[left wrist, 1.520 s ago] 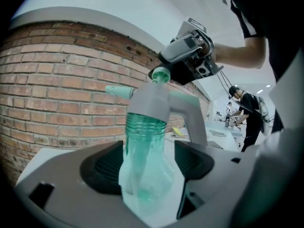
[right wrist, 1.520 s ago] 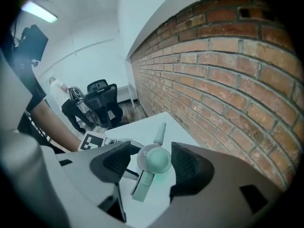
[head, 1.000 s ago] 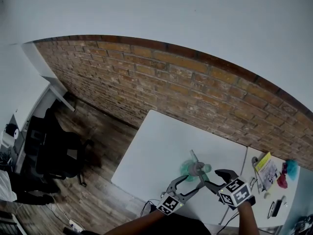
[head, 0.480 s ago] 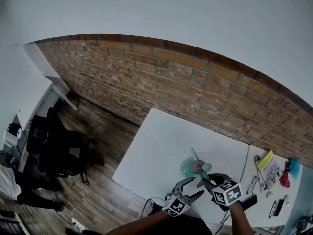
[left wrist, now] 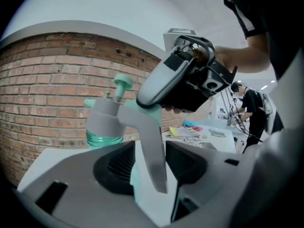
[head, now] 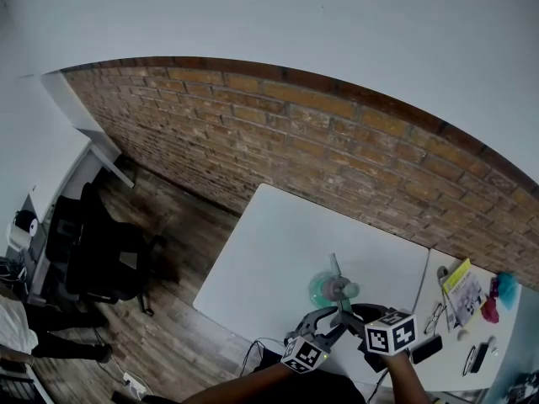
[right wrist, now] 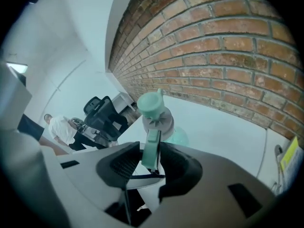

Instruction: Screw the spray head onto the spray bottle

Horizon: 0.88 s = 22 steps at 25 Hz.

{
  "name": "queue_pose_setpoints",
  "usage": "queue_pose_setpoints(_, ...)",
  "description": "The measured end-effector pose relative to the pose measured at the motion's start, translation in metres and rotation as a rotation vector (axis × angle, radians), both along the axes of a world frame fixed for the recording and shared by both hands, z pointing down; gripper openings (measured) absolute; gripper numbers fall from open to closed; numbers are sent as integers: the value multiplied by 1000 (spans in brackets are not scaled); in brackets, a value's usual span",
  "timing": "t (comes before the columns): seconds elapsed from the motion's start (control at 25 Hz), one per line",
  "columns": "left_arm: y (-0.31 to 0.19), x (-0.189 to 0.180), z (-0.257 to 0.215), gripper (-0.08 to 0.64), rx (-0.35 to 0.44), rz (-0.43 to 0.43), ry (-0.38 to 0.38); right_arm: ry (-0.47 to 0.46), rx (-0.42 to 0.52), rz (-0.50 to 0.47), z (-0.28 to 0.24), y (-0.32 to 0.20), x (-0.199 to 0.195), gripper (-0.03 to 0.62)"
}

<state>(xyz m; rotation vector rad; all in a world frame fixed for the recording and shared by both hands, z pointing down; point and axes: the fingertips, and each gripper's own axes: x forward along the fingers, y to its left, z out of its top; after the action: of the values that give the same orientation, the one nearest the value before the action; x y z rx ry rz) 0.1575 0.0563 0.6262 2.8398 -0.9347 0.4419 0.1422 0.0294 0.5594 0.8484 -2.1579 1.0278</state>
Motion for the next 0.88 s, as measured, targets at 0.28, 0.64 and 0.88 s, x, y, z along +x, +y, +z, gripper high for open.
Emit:
queue_pose_setpoints(0.28, 7, -9, 0, 164, -10, 36, 16, 83, 541, -216, -27, -13, 23, 228)
queue_pose_setpoints(0.64, -5, -56, -52, 166, 46, -117, 84, -131, 535, -189, 36, -14, 47, 261)
queue_pose_setpoints(0.88, -38, -78, -43, 166, 66, -215, 19, -212, 470, -95, -17, -28, 38, 261)
